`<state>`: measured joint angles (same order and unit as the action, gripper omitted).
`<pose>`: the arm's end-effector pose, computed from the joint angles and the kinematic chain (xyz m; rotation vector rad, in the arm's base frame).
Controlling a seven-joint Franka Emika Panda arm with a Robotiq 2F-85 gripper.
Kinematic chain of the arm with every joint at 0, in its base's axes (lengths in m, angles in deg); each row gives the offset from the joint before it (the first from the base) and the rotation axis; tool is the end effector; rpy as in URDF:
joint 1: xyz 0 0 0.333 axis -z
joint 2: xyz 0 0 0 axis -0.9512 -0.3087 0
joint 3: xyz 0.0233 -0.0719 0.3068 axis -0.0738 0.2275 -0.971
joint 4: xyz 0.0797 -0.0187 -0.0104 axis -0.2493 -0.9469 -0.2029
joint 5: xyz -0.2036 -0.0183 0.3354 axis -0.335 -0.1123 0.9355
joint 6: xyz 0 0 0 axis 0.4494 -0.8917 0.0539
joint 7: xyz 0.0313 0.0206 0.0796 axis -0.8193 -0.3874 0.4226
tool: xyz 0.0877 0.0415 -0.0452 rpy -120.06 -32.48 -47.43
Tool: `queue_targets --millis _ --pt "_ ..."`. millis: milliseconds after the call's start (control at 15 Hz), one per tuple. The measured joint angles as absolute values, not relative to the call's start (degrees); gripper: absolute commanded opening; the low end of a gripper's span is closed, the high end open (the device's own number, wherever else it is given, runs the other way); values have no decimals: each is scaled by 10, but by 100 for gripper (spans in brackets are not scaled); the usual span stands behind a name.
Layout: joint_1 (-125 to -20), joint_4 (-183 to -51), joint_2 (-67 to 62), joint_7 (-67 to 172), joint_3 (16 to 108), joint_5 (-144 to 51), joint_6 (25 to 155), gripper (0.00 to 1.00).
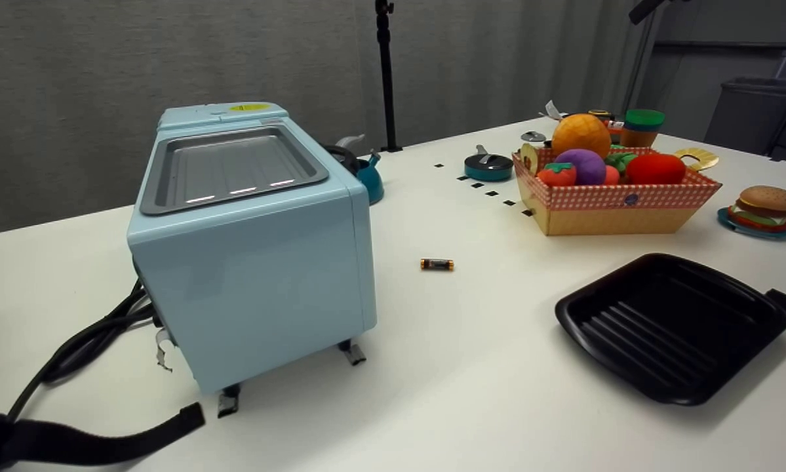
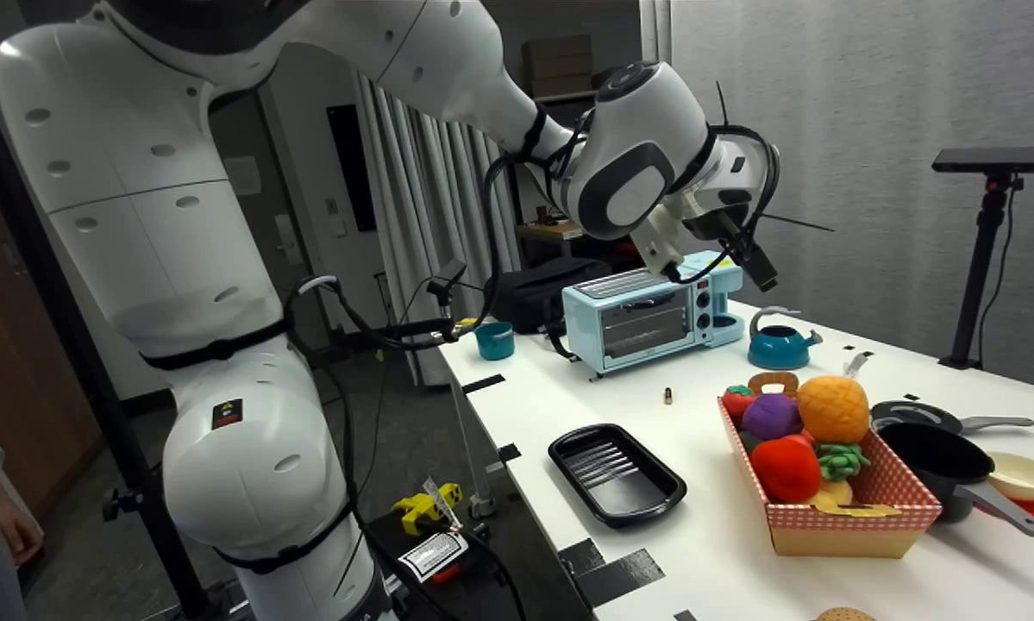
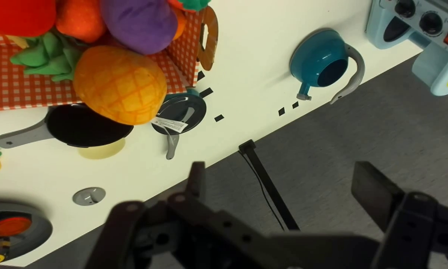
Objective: Put the orange plushie in the box from the table
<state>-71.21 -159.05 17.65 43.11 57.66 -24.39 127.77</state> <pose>0.5405 -0.0283 0.4417 -2.6148 0.7667 -0.9882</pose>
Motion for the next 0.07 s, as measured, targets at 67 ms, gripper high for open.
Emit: queue_targets --millis 67 --pt "-712 -1591 177 431 577 -244 1278 100"
